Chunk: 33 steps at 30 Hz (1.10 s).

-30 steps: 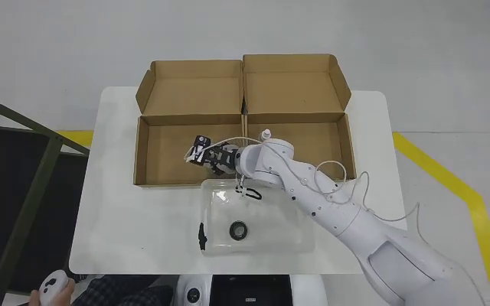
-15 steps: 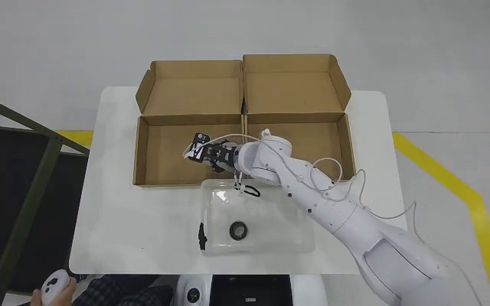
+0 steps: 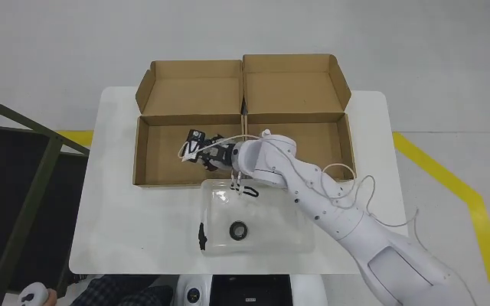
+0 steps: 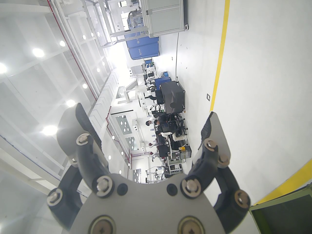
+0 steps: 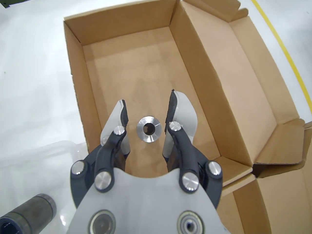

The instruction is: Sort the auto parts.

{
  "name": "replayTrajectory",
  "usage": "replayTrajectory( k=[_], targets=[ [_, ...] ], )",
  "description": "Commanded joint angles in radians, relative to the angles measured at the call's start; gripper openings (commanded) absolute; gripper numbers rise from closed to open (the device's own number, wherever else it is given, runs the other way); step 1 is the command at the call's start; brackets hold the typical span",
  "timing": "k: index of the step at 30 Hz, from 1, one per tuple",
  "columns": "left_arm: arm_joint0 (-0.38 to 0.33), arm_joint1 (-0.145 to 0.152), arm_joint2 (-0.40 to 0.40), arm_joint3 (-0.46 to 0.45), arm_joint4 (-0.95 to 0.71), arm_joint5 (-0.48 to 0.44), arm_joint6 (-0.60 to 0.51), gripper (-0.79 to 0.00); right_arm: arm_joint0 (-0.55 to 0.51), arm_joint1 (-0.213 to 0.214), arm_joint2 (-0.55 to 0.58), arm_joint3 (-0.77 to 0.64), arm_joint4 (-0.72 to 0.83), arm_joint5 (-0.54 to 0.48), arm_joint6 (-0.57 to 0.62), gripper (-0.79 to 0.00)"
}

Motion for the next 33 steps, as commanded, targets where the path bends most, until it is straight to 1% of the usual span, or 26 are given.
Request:
replayTrajectory(
  k=[1,10,21,26,31,33],
  targets=[
    [0.000,0.000,0.000,0.000,0.000,0.000,0.000,0.000,-0.027,0.010,0.018,-0.065,-0.004,-0.020,0.012,-0.483],
    [0.000,0.000,0.000,0.000,0.000,0.000,0.000,0.000,-0.187,0.065,0.128,-0.312,-0.016,-0.132,0.062,-0.477],
    [0.000,0.000,0.000,0.000,0.000,0.000,0.000,0.000,-0.469,0.151,0.332,-0.572,-0.014,-0.332,0.095,-0.474],
    [0.000,0.000,0.000,0.000,0.000,0.000,0.000,0.000,-0.575,0.181,0.412,-0.635,-0.030,-0.402,0.083,-0.468],
    [0.000,0.000,0.000,0.000,0.000,0.000,0.000,0.000,-0.654,0.204,0.474,-0.673,-0.055,-0.451,0.058,-0.465],
    [0.000,0.000,0.000,0.000,0.000,0.000,0.000,0.000,-0.680,0.212,0.491,-0.688,-0.066,-0.471,0.045,-0.449]
  ],
)
